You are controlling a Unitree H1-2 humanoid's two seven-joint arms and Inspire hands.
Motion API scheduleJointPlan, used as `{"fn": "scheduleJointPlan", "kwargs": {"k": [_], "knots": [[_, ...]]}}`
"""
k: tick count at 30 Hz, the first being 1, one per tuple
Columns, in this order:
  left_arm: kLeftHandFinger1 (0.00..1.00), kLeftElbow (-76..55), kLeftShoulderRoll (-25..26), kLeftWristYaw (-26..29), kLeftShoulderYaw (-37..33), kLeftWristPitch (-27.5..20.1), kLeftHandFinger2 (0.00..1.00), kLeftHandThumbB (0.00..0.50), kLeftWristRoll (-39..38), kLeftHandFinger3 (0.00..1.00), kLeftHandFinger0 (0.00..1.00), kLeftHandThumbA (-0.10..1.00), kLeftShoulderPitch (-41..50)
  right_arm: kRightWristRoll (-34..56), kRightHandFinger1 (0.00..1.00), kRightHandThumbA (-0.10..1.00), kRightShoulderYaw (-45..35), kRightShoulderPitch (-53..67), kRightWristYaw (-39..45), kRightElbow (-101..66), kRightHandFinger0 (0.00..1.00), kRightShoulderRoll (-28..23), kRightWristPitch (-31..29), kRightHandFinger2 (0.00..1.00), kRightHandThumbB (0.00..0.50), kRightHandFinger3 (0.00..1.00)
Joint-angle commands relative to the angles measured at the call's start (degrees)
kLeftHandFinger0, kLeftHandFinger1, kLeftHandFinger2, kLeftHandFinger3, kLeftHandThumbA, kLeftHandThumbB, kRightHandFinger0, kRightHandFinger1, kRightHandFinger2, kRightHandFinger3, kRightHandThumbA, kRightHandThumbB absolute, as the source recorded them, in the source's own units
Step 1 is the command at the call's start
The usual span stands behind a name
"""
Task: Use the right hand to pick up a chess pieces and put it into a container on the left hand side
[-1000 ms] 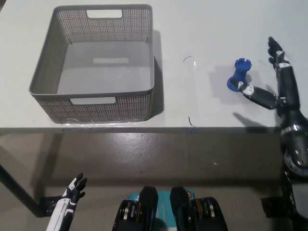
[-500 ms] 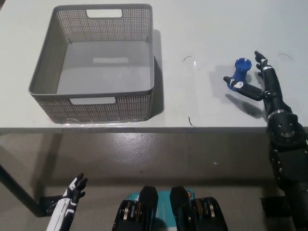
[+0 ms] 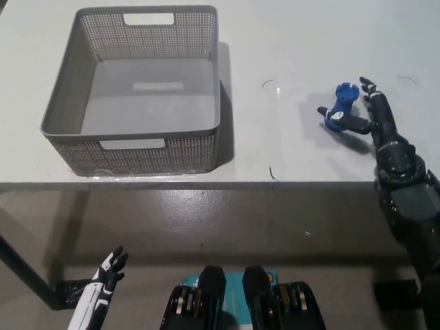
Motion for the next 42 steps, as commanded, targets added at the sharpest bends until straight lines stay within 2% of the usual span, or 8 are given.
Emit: {"fn": "scheduleJointPlan", "kwargs": {"k": [1,29,32,34,35,37,39,42], "knots": [[1.00,-0.36,1.13,-0.70,-0.51,-2.70,1.00,0.422,0.27,1.00,1.00,1.00,-0.65,1.19,1.00,1.00,0.21,-5.31,-0.70,1.87,1.00,-1.26,-3.22,1.00,0.463,1.00],[1.00,-0.69,2.00,-2.21,-1.03,-2.21,1.00,0.424,0.17,1.00,1.00,1.00,-2.27,3.78,1.00,1.00,0.66,-11.13,0.61,14.86,1.00,0.04,-3.09,1.00,0.447,1.00],[1.00,-0.96,2.03,-2.22,-1.00,-1.77,1.00,0.427,0.24,1.00,1.00,1.00,-2.53,3.17,1.00,0.84,1.21,-11.56,-0.89,15.78,1.00,0.27,-2.06,1.00,0.341,1.00],[1.00,-0.83,2.02,-2.02,-1.05,-2.15,1.00,0.419,0.61,1.00,1.00,1.00,-2.59,3.20,0.78,0.59,1.23,-11.83,-3.23,16.47,0.82,0.55,0.06,0.86,0.325,0.86],[1.00,-0.61,2.00,-2.11,-1.12,-2.39,1.00,0.412,0.49,1.00,1.00,1.00,-2.65,4.69,0.71,0.13,-0.29,-11.66,-5.27,16.71,0.73,0.89,-0.06,0.55,0.292,0.31],[1.00,-0.42,1.95,-2.27,-1.15,-2.42,1.00,0.415,0.09,1.00,1.00,1.00,-2.81,5.67,0.50,-0.10,-1.45,-10.96,-7.05,16.79,0.58,1.19,-2.17,0.30,0.239,0.21],[1.00,-0.52,2.14,-2.44,-1.23,-2.33,1.00,0.414,0.14,1.00,1.00,1.00,-3.13,6.84,0.05,-0.10,-2.81,-10.27,-7.53,16.73,0.05,1.45,-4.65,0.19,0.172,0.38],[1.00,-0.70,2.22,-2.68,-1.18,-2.06,1.00,0.416,-0.05,1.00,1.00,1.00,-3.48,6.52,0.08,-0.10,-3.03,-10.11,-8.86,16.64,0.00,1.64,-5.92,0.57,0.168,0.59]]}}
